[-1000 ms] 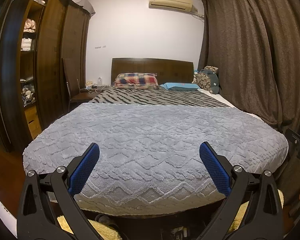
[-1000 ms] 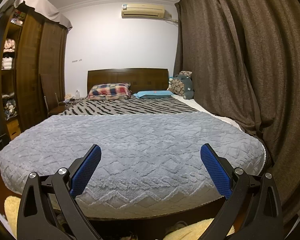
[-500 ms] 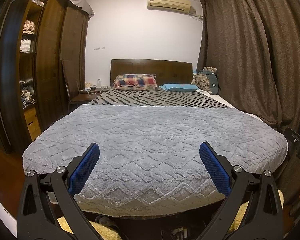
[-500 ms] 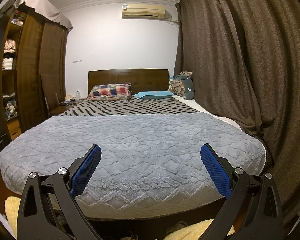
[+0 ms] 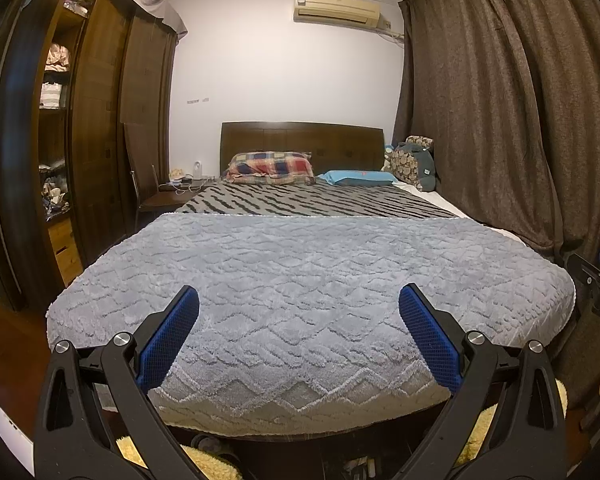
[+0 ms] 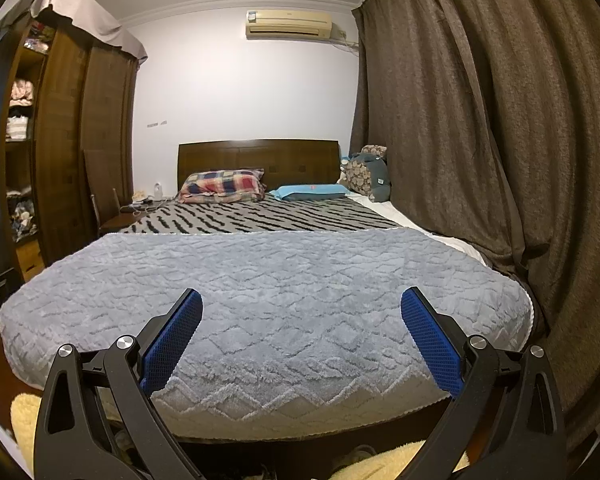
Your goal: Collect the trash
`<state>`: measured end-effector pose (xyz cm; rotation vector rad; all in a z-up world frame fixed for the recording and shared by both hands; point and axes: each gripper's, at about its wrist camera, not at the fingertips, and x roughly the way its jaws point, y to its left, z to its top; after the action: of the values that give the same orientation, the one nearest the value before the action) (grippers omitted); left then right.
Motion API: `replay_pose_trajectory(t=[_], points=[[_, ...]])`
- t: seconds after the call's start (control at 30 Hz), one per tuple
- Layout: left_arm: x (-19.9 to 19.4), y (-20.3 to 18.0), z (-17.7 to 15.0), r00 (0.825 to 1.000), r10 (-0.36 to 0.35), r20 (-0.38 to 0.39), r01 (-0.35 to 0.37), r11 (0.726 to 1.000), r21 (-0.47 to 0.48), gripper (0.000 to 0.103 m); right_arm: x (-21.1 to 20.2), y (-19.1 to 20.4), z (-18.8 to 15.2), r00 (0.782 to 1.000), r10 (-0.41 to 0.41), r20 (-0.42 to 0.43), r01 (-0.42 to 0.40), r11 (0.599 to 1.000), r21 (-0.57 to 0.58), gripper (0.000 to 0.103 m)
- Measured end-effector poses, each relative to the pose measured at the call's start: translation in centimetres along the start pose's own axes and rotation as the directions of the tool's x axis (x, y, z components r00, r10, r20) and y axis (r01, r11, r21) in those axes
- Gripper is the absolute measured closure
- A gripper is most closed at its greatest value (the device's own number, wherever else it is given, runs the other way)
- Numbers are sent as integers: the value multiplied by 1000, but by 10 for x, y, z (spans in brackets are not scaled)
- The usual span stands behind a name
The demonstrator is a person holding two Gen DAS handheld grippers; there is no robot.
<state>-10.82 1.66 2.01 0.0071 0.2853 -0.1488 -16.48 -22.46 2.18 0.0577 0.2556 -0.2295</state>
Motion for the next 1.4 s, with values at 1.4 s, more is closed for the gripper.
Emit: replay_pose_trajectory(t=[1.4], points=[[-5,2,0,1000,12,2,-12,1000,-6,8,-2,-3,-1,1000,5,-3,-5,1000,7,3]])
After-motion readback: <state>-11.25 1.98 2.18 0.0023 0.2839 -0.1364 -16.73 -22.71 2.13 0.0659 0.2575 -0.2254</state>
